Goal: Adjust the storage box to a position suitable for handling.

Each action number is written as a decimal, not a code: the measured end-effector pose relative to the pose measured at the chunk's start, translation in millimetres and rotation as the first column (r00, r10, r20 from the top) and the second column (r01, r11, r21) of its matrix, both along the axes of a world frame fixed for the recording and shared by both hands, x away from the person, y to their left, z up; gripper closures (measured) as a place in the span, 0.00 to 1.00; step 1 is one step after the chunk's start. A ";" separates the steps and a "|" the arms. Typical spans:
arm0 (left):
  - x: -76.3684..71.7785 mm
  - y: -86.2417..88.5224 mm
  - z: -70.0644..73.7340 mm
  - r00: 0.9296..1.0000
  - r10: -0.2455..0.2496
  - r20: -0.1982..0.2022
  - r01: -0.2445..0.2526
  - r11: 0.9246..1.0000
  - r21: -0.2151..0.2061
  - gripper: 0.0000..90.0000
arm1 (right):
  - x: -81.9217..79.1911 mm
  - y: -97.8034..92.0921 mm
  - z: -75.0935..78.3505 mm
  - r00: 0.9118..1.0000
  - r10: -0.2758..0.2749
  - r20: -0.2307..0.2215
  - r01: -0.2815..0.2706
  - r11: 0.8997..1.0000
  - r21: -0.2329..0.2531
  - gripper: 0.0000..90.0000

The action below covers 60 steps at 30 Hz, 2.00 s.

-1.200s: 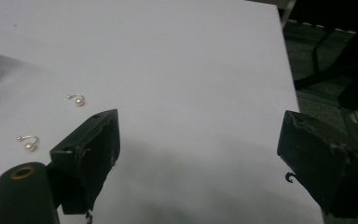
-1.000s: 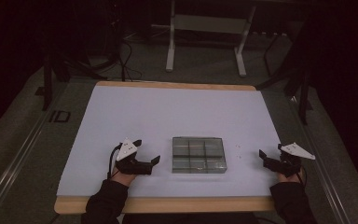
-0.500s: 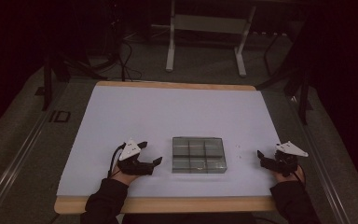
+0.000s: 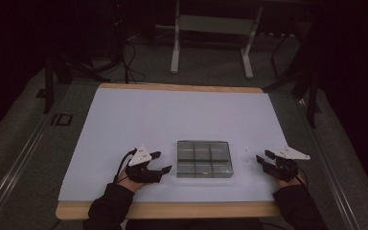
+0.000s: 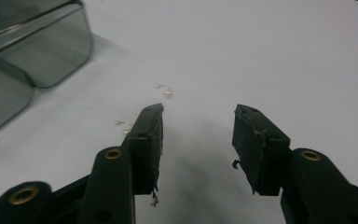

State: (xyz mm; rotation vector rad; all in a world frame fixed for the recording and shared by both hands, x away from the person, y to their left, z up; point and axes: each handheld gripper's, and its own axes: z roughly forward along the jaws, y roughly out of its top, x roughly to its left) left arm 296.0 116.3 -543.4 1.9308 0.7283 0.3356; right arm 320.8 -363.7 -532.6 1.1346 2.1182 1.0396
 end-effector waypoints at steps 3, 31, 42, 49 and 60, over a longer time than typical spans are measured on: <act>-0.9 -2.8 0.5 1.000 -0.018 -0.009 0.018 1.000 0.002 0.46 | -1.4 6.1 0.8 0.999 0.041 -0.007 -0.041 0.999 0.005 0.67; -2.7 -26.6 -1.9 0.992 -0.121 -0.038 0.124 0.987 0.099 0.99 | -16.7 64.1 -2.8 0.933 0.352 -0.070 -0.355 0.934 -0.037 1.00; -4.2 -26.1 2.4 0.991 -0.132 -0.031 0.135 0.986 0.095 1.00 | -19.8 70.1 -1.8 0.920 0.385 -0.077 -0.388 0.921 -0.037 1.00; -4.7 -26.7 4.0 0.990 -0.142 -0.027 0.144 0.986 0.086 1.00 | -21.0 67.8 3.3 0.920 0.386 -0.066 -0.388 0.922 -0.012 1.00; -1.1 -26.1 7.7 0.992 -0.125 -0.004 0.125 0.990 0.068 0.88 | -23.0 69.8 12.1 0.921 0.390 -0.023 -0.390 0.921 -0.013 0.91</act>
